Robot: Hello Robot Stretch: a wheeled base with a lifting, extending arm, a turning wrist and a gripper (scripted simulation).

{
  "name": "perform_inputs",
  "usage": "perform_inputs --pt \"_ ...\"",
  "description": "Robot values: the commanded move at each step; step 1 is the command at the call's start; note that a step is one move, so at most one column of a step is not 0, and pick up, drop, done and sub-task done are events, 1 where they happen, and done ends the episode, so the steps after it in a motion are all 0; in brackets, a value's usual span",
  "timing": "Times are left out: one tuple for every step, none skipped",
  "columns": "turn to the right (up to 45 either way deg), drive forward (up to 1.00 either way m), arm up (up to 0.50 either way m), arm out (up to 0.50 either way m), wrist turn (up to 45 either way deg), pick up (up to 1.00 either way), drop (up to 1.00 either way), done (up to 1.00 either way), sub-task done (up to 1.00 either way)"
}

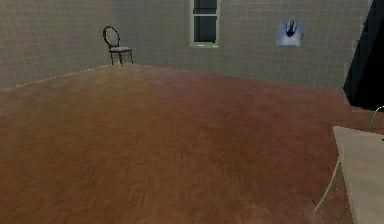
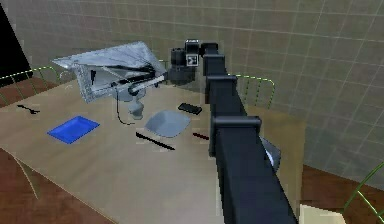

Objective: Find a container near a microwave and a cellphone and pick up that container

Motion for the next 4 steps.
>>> perform_inputs --pt "0.0 0.0 0.0 0.0 27.0 0.0 0.0 0.0 0.0" --pt "0.0 0.0 -0.26 0.0 0.0 0.0 0.0 0.0 0.0" --pt "0.0 0.0 0.0 0.0 0.0 1.0 0.0 0.0 0.0" --pt "0.0 0.0 0.1 0.0 0.0 0.0 0.0 0.0 0.0"
